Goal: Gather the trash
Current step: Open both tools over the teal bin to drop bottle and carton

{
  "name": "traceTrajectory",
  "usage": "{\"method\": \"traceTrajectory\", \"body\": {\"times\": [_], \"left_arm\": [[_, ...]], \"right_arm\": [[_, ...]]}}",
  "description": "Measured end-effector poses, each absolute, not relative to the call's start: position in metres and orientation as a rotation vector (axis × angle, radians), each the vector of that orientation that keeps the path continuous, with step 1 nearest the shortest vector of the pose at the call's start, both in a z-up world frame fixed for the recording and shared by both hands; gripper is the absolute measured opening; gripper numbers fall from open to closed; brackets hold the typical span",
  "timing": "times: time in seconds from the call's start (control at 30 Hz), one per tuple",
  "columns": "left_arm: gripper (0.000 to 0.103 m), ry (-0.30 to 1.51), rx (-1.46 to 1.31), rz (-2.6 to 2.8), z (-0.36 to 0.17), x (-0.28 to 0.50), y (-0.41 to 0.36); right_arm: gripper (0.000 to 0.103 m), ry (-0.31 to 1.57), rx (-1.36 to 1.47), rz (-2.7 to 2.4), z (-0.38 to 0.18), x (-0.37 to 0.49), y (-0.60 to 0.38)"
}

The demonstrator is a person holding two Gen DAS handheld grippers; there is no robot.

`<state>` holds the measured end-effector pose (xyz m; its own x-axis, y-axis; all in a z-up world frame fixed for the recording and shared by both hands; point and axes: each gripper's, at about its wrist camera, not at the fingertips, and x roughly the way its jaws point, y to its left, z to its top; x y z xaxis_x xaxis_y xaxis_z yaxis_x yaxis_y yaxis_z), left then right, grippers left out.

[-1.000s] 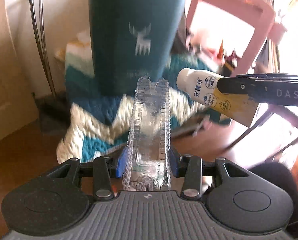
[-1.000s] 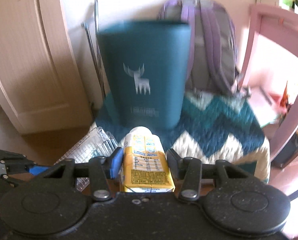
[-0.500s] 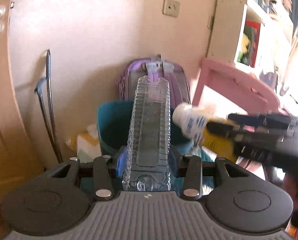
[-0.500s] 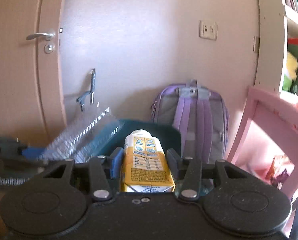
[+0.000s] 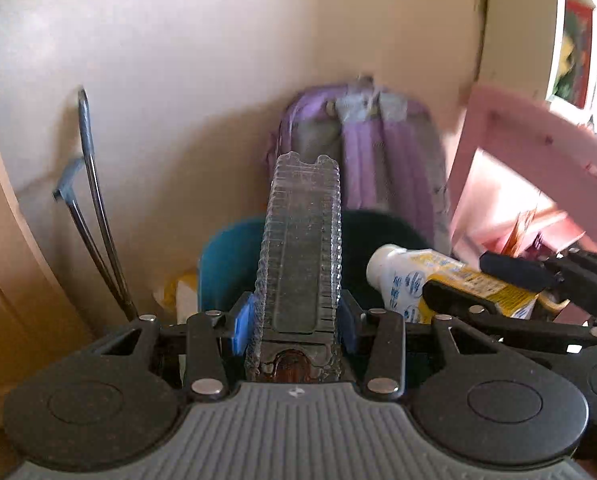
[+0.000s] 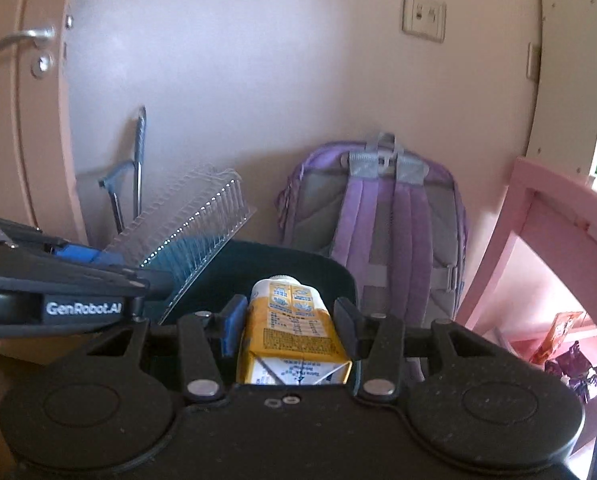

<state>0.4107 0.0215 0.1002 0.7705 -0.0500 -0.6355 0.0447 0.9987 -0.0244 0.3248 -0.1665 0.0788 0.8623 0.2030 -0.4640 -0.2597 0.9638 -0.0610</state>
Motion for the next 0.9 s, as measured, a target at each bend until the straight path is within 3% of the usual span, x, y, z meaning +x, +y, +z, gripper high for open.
{"method": "traceTrajectory", "body": {"times": [0.2, 0.27, 0.33, 0.57, 0.63, 0.7, 0.9], "left_arm": [[0.043, 0.783, -0.002, -0.044, 0.076, 0.439, 0.025], [0.043, 0.809, 0.006, -0.043, 0.07, 0.444, 0.025], [0.043, 0.841, 0.01, -0.056, 0.065, 0.449, 0.024], [0.046, 0.897, 0.018, -0.049, 0.05, 0.456, 0.021], [0.051, 0.901, 0.013, -0.053, 0.048, 0.453, 0.022], [0.066, 0.887, 0.026, -0.056, 0.051, 0.447, 0.019], [0.067, 0.854, 0.027, -0.067, 0.067, 0.426, 0.014]], "right_arm": [[0.047, 0.519, -0.183, 0.256, 0.06, 0.339, -0.159], [0.035, 0.508, -0.203, 0.26, 0.059, 0.338, -0.156], [0.035, 0.512, -0.223, 0.263, 0.059, 0.336, -0.154], [0.048, 0.514, -0.267, 0.261, 0.057, 0.329, -0.152], [0.051, 0.514, -0.263, 0.266, 0.06, 0.325, -0.155], [0.052, 0.51, -0.263, 0.264, 0.063, 0.322, -0.159], [0.055, 0.499, -0.259, 0.259, 0.075, 0.302, -0.171]]}}
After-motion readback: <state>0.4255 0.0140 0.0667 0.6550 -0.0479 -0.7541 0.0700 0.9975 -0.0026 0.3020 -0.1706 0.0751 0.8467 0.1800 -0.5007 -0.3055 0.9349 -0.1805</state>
